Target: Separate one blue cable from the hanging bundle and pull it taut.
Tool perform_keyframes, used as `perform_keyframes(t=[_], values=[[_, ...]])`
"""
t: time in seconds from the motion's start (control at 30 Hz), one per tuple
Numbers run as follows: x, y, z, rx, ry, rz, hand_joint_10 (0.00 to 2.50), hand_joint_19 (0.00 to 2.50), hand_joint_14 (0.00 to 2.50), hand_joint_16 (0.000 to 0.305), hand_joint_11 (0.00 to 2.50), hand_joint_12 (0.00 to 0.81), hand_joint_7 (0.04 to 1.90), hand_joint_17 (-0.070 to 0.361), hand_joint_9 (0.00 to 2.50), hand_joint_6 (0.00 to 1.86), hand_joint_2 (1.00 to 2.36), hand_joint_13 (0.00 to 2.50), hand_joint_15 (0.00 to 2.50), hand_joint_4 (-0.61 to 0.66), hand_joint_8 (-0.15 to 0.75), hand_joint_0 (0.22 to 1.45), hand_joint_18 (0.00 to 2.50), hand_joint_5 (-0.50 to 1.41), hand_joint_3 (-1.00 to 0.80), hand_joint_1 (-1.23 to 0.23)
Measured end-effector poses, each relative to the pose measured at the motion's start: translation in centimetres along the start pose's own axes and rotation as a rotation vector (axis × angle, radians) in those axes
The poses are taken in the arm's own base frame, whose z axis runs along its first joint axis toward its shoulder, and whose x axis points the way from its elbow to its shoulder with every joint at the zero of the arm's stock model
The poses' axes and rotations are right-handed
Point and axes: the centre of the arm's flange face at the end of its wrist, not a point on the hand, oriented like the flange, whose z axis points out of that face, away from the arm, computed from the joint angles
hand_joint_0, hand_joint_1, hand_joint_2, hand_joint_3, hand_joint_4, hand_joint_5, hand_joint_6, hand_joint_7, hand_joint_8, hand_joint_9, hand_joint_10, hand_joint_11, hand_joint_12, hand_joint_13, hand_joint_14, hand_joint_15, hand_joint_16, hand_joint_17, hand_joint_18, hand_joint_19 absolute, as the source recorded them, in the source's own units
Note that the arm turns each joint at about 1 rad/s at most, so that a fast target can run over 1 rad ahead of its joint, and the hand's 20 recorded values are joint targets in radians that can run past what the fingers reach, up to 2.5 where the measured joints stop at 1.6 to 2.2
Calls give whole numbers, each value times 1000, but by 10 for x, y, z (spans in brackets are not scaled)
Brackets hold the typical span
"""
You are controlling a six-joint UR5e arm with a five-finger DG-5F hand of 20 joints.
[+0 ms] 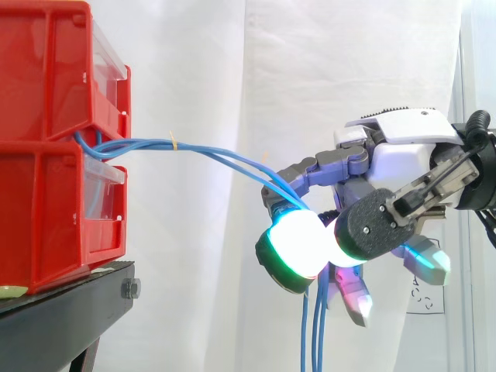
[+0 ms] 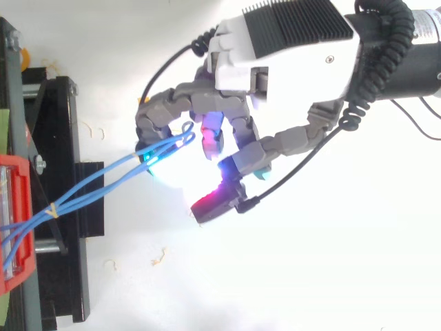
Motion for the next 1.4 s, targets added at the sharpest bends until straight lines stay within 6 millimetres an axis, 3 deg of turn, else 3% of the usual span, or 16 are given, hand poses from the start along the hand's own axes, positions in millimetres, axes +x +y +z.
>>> perform_keyframes(t=[0.83, 1.4], values=[[-28, 38, -7, -65, -55, -677, 12, 545, 15, 55, 223, 244, 1242, 124, 1869, 505, 1019, 1275, 402, 22, 110, 743, 894, 144, -151, -852], [-24, 51, -8, -131, -60, -1126, 11, 545, 15, 55, 225, 243, 1247, 123, 1870, 505, 1018, 1271, 398, 21, 110, 743, 895, 144, -150, -852]])
